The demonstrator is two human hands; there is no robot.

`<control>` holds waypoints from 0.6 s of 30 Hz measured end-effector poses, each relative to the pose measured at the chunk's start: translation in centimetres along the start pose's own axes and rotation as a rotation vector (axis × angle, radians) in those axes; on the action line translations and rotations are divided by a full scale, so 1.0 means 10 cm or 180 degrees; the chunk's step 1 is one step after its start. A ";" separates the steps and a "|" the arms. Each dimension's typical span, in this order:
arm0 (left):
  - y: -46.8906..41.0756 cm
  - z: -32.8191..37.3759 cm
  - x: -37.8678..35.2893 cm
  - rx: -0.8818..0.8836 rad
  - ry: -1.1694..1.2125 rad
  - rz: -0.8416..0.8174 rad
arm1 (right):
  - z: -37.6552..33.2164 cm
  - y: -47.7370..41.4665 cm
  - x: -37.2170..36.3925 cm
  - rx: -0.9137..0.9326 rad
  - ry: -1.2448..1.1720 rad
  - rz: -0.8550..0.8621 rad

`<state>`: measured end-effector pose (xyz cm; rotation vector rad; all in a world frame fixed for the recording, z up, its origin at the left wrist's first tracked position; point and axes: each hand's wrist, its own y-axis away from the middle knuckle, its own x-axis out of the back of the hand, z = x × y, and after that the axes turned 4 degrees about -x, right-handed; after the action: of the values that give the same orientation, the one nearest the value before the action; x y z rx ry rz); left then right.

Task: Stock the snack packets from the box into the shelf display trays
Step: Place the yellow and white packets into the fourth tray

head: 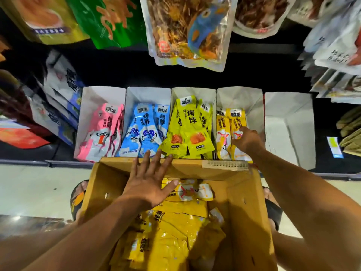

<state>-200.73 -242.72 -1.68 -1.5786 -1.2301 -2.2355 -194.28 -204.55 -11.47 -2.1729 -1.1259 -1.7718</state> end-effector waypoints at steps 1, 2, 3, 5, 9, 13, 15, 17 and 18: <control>0.00 0.00 0.00 -0.0001 -0.0008 0.0010 | 0.01 0.01 -0.01 0.0011 -0.0013 0.0026; 0.00 -0.01 -0.01 0.0000 -0.0014 0.0007 | 0.02 0.02 -0.04 0.0023 -0.0038 0.0050; 0.00 -0.01 -0.01 -0.0003 -0.0014 0.0003 | 0.03 0.02 -0.05 0.0005 -0.0054 0.0046; 0.00 -0.01 -0.02 -0.0021 -0.0018 0.0019 | 0.04 0.02 -0.07 -0.0041 -0.0043 -0.0001; 0.00 -0.02 -0.04 -0.0014 0.0010 0.0043 | 0.00 0.01 -0.02 -0.0093 0.0047 -0.0152; 0.00 -0.02 -0.03 0.0003 -0.0003 0.0021 | -0.10 0.08 0.09 0.0006 0.0288 -0.0169; 0.00 -0.02 -0.01 0.0017 -0.0037 -0.0034 | -0.16 0.16 0.16 0.0139 0.0378 -0.0083; 0.00 -0.02 0.02 0.0012 -0.0035 -0.0064 | -0.21 0.27 0.23 0.0274 0.0414 -0.0002; 0.00 -0.02 0.04 -0.0003 -0.0003 -0.0060 | -0.25 0.33 0.27 0.0335 0.0418 0.0031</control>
<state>-201.04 -242.73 -1.40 -1.5753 -1.2492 -2.2472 -194.10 -206.96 -7.13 -1.9687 -1.1482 -1.7793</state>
